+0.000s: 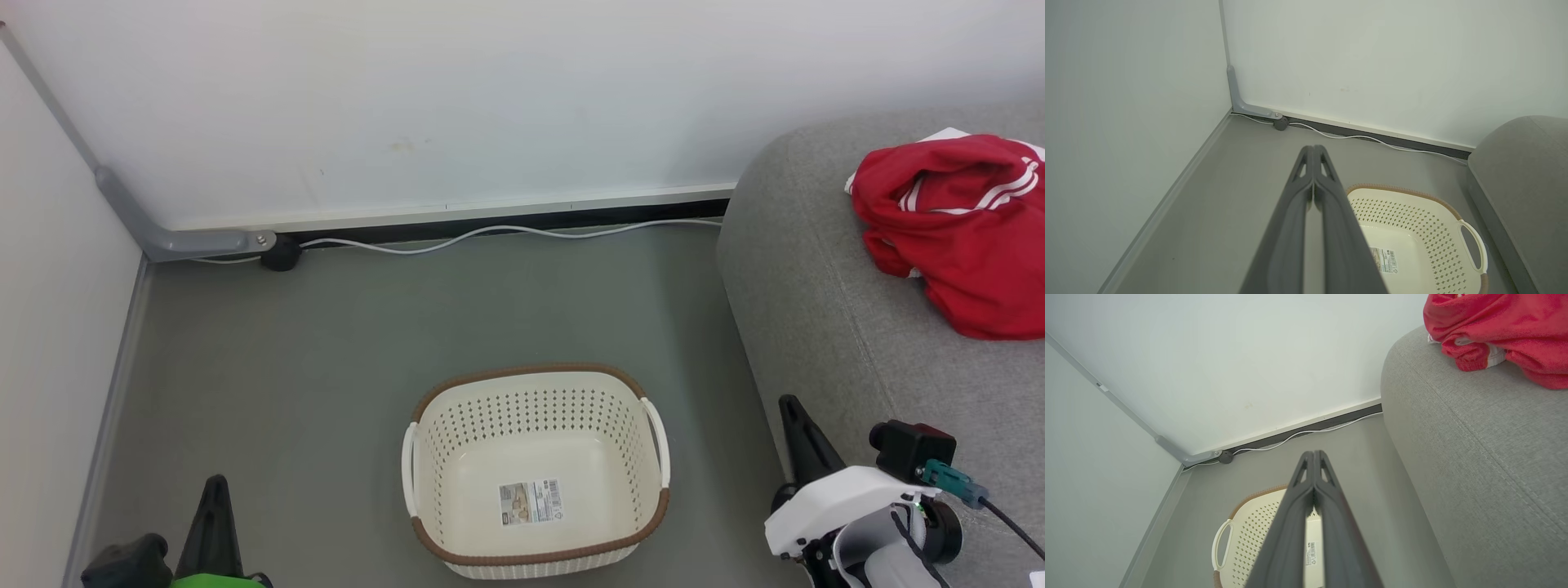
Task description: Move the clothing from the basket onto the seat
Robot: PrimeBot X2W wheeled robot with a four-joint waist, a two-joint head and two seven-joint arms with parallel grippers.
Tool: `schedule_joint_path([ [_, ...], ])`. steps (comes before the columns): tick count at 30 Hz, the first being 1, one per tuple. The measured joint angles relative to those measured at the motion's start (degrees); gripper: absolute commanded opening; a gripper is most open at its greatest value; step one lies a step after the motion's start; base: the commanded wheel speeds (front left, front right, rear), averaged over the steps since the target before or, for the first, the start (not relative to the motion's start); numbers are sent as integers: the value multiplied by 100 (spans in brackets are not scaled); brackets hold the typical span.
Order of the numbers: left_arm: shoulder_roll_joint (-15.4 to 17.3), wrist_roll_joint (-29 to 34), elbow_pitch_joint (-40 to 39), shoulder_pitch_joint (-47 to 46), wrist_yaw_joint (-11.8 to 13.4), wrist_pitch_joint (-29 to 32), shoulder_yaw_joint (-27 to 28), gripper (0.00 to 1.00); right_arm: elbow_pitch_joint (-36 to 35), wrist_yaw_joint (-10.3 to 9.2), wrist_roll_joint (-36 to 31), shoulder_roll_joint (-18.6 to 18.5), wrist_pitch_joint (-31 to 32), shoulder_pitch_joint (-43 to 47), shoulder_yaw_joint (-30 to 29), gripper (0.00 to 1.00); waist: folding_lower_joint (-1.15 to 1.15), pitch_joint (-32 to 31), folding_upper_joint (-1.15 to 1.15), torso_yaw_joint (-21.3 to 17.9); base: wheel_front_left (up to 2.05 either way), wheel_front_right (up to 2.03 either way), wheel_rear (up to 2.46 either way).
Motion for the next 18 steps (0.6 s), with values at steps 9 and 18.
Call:
schedule_joint_path([
  [9, -45, -757, 27, -12, -116, 199, 107, 0, -15, 109, 754, 35, 151, -5, -204, 0, 0, 7, 0, 13, 0, 0, 0],
  [18, -81, -1406, 103, -40, -253, 372, 205, 0, -21, 229, 1332, 57, 331, -22, -428, 0, 0, 14, 0, 25, 0, 0, 0],
])
